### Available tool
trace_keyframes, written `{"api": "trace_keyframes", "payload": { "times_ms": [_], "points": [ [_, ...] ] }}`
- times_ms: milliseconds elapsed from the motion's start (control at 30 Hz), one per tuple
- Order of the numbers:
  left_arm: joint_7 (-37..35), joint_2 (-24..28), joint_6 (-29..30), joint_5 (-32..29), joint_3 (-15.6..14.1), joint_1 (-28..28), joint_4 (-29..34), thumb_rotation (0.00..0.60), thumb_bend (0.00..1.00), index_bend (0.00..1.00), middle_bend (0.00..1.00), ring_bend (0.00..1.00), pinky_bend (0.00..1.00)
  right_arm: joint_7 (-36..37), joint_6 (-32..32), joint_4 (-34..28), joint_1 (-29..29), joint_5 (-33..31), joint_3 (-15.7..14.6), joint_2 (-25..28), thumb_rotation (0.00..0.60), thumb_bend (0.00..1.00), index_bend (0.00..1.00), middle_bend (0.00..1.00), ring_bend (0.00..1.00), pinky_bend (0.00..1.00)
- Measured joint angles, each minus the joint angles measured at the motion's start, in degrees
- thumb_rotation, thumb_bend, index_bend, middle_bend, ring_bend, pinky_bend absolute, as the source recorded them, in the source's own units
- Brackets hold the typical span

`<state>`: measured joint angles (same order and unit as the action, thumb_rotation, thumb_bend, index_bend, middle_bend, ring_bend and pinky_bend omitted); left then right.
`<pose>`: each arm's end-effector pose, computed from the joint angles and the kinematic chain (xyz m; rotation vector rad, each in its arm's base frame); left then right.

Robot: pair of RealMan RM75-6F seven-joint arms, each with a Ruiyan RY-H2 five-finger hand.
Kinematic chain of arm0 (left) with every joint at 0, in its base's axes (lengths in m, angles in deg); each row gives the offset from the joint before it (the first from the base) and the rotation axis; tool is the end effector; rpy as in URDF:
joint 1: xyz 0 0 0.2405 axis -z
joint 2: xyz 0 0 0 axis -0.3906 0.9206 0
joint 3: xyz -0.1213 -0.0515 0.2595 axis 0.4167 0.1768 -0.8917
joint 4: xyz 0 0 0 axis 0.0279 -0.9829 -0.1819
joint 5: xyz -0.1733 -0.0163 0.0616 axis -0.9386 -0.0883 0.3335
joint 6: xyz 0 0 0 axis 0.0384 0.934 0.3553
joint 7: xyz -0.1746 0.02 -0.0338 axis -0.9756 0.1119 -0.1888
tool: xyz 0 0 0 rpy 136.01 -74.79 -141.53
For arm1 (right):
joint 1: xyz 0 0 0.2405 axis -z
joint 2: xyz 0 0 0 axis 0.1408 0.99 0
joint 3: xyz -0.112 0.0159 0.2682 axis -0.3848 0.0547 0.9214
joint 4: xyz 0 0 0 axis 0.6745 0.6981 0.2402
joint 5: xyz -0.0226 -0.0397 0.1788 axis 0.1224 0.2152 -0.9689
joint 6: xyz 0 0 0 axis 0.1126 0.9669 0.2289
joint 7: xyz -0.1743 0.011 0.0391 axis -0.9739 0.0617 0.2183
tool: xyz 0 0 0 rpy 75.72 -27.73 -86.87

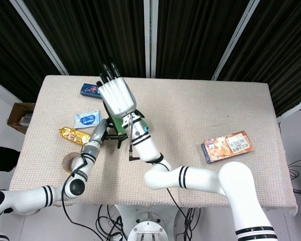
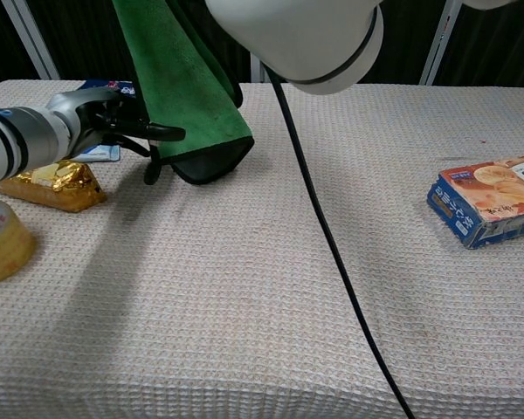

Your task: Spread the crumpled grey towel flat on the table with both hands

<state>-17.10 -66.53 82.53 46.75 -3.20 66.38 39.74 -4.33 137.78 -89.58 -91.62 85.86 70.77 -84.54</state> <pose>-0.1790 0.4115 -0.0274 -1.1755 -1.9135 -1.1667 0.1609 -0.4559 0.0006 1.6555 -0.3006 1.2393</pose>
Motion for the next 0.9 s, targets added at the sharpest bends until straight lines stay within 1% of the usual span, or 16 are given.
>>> {"api": "trace_keyframes", "payload": {
  "times_ms": [67, 100, 167, 267, 367, 467, 600, 700, 800, 900],
  "points": [
    [-0.29, -0.02, -0.14, 0.19, 0.2, -0.17, 0.04, 0.579, 0.27, 0.55, 0.23, 0.18, 0.27, -0.02, 0.19, -0.49, 0.24, -0.03, -0.19, 0.32, 0.6, 0.54, 0.74, 0.3, 0.0, 0.0],
    [-0.27, -0.05, -0.02, 0.48, 0.2, -0.26, 0.04, 0.597, 0.3, 0.58, 0.24, 0.19, 0.28, 0.12, 0.32, -0.92, 0.47, -0.05, -0.27, 0.52, 0.6, 0.54, 0.74, 0.3, 0.0, 0.0],
    [-0.29, -0.12, 0.38, 1.03, 0.22, -0.5, 0.1, 0.6, 0.37, 0.64, 0.3, 0.22, 0.28, 0.6, 0.46, -1.79, 0.98, -0.17, -0.36, 0.91, 0.6, 0.54, 0.74, 0.3, 0.0, 0.0],
    [-1.02, 0.22, 0.86, 2.27, 0.37, -1.29, 0.85, 0.6, 0.42, 0.69, 0.36, 0.24, 0.28, 1.77, 0.79, -4.2, 2.56, -0.28, -0.71, 2.13, 0.6, 0.54, 0.74, 0.3, 0.0, 0.0],
    [-1.29, 1.65, 1.27, 4.5, 0.0, -2.32, 2.16, 0.6, 0.43, 0.7, 0.36, 0.24, 0.28, 3.33, 1.55, -7.79, 5.24, 0.11, -1.6, 4.27, 0.6, 0.54, 0.74, 0.3, 0.0, 0.0],
    [-1.37, 4.27, 1.87, 7.69, -0.71, -3.7, 4.44, 0.6, 0.42, 0.7, 0.36, 0.24, 0.28, 5.71, 2.45, -12.66, 8.75, 0.94, -2.82, 7.23, 0.6, 0.54, 0.74, 0.3, 0.0, 0.0],
    [-1.55, 8.24, 2.92, 13.05, -1.67, -5.56, 8.0, 0.6, 0.42, 0.7, 0.36, 0.24, 0.27, 11.12, 3.97, -20.52, 15.51, 2.77, -5.13, 12.87, 0.6, 0.54, 0.74, 0.3, 0.0, 0.0],
    [-1.12, 11.19, 3.55, 17.18, -2.34, -6.34, 9.65, 0.6, 0.42, 0.7, 0.35, 0.24, 0.26, 15.85, 4.55, -24.94, 20.4, 3.82, -6.8, 17.51, 0.6, 0.54, 0.74, 0.3, 0.0, 0.0],
    [0.45, 13.26, 3.96, 19.35, -2.46, -6.24, 9.78, 0.6, 0.42, 0.7, 0.35, 0.23, 0.26, 19.47, 4.59, -26.74, 23.85, 4.2, -7.91, 21.08, 0.6, 0.54, 0.74, 0.3, 0.0, 0.0],
    [2.7, 13.45, 4.81, 19.33, -1.91, -5.39, 7.91, 0.6, 0.42, 0.7, 0.34, 0.23, 0.26, 20.94, 3.94, -25.84, 24.6, 3.82, -7.93, 21.77, 0.6, 0.54, 0.74, 0.3, 0.0, 0.0]
  ]
}}
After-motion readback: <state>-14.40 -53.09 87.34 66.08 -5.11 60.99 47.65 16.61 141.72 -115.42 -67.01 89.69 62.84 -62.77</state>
